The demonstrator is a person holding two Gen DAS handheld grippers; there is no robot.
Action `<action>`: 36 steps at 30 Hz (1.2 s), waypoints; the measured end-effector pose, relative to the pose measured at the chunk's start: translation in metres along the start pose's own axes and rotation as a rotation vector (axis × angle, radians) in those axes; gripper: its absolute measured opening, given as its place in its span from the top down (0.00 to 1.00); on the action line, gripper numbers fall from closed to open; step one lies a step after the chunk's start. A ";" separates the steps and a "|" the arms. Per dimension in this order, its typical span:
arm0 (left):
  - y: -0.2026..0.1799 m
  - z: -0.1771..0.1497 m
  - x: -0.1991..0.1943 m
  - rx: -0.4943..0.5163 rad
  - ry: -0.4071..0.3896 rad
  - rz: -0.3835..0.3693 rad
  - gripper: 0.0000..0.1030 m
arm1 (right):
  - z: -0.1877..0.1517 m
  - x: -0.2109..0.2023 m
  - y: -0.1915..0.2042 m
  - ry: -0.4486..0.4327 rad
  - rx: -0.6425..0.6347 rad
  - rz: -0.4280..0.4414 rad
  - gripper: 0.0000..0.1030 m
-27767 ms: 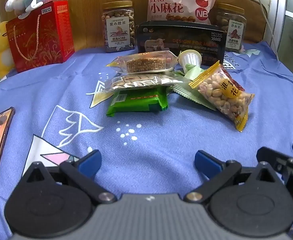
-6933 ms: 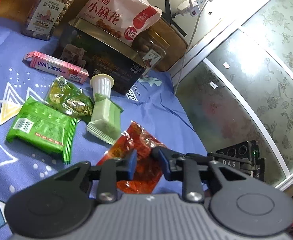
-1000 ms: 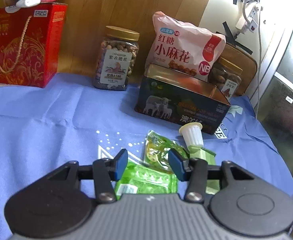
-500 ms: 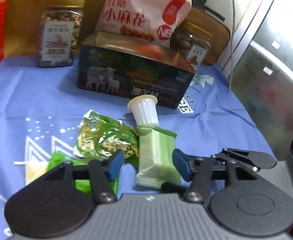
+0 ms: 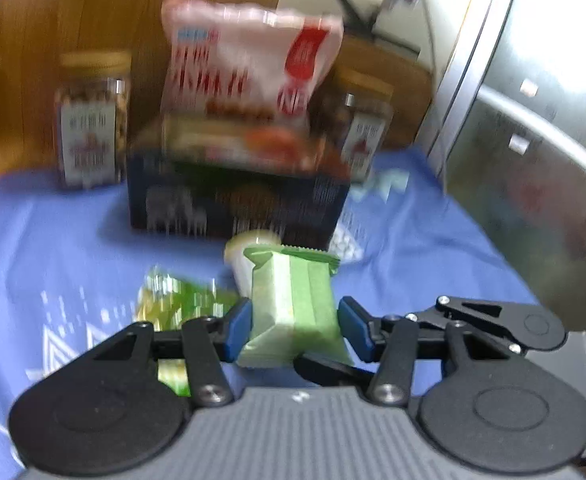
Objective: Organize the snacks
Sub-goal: 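Close both grippers on the light green wrapped cake on the cloth, then lower the green cake into the black tin box and open both grippers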
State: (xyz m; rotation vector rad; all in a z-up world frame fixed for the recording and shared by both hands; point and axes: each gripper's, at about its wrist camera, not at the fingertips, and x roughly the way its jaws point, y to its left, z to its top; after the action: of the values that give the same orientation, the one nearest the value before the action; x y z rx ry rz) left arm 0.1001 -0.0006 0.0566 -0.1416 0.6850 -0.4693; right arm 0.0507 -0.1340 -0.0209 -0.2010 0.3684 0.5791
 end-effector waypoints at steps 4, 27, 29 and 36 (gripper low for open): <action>-0.004 0.026 -0.006 0.026 -0.071 -0.002 0.54 | 0.021 -0.001 -0.005 -0.083 -0.032 -0.043 0.68; 0.041 0.105 0.082 -0.049 -0.115 0.030 0.52 | 0.056 0.074 -0.089 -0.124 0.039 -0.235 0.67; 0.044 0.100 0.071 -0.068 -0.122 0.031 0.52 | 0.053 0.065 -0.090 -0.133 0.052 -0.228 0.67; 0.041 0.057 0.031 -0.060 -0.102 0.027 0.52 | 0.031 0.031 -0.076 -0.133 0.148 -0.119 0.67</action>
State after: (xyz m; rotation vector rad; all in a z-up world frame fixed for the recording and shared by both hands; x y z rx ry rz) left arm 0.1727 0.0201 0.0709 -0.2112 0.6006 -0.4127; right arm 0.1268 -0.1718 0.0012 -0.0409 0.2671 0.4434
